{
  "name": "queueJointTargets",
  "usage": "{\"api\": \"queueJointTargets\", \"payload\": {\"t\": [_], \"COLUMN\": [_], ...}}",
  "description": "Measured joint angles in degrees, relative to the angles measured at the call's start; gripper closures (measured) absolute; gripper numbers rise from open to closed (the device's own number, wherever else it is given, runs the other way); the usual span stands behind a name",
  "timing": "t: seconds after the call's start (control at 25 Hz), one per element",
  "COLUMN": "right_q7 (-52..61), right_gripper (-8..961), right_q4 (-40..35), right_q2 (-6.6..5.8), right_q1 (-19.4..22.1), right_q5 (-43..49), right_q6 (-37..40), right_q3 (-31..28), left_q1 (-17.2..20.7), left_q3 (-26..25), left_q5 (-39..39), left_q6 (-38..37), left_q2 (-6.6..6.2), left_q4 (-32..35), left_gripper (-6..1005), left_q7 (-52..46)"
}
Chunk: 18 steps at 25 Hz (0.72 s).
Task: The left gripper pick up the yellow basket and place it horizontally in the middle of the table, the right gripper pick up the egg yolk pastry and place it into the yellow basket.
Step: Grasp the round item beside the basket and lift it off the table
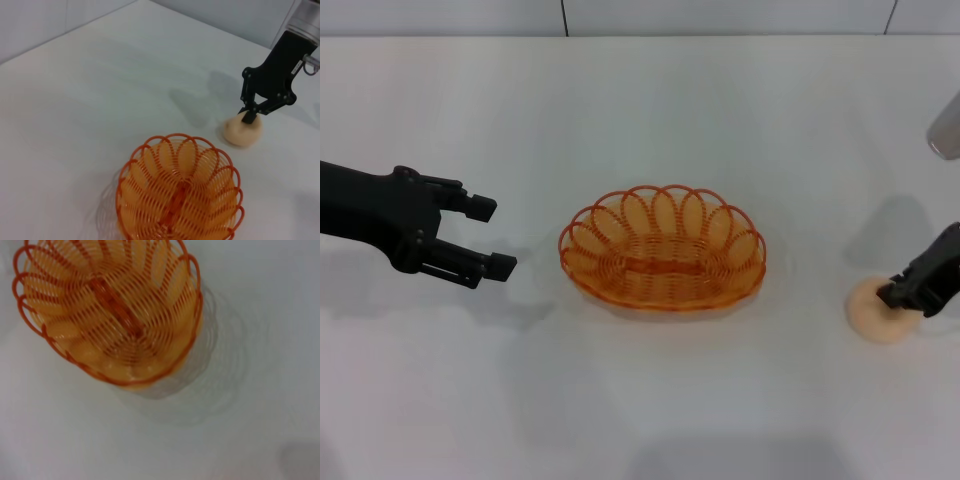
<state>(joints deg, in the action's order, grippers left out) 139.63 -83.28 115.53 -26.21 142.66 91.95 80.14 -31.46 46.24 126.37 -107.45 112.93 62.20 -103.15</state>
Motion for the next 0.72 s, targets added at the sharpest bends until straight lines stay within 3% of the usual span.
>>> {"api": "queueJointTargets", "payload": {"t": [0.04, 0.72], "right_q7": [0.0, -1.0], "right_gripper": [903, 915], "right_q4": [-0.4, -7.1], "right_q2": [0.02, -0.03], "right_q1": [-0.3, -1.4], "right_q5": [-0.3, -8.9], "right_q6": [-0.1, -4.3], "right_q3": [0.0, -0.4], "left_q1": [0.0, 0.6], "left_q3": [-0.1, -0.1], "left_q5": [0.0, 0.3], "left_q6": [0.1, 1.4], "left_q2": [0.00, -0.43], "left_q4": [0.0, -0.2], "left_gripper": [111, 111], "left_q7": [0.2, 2.0]}}
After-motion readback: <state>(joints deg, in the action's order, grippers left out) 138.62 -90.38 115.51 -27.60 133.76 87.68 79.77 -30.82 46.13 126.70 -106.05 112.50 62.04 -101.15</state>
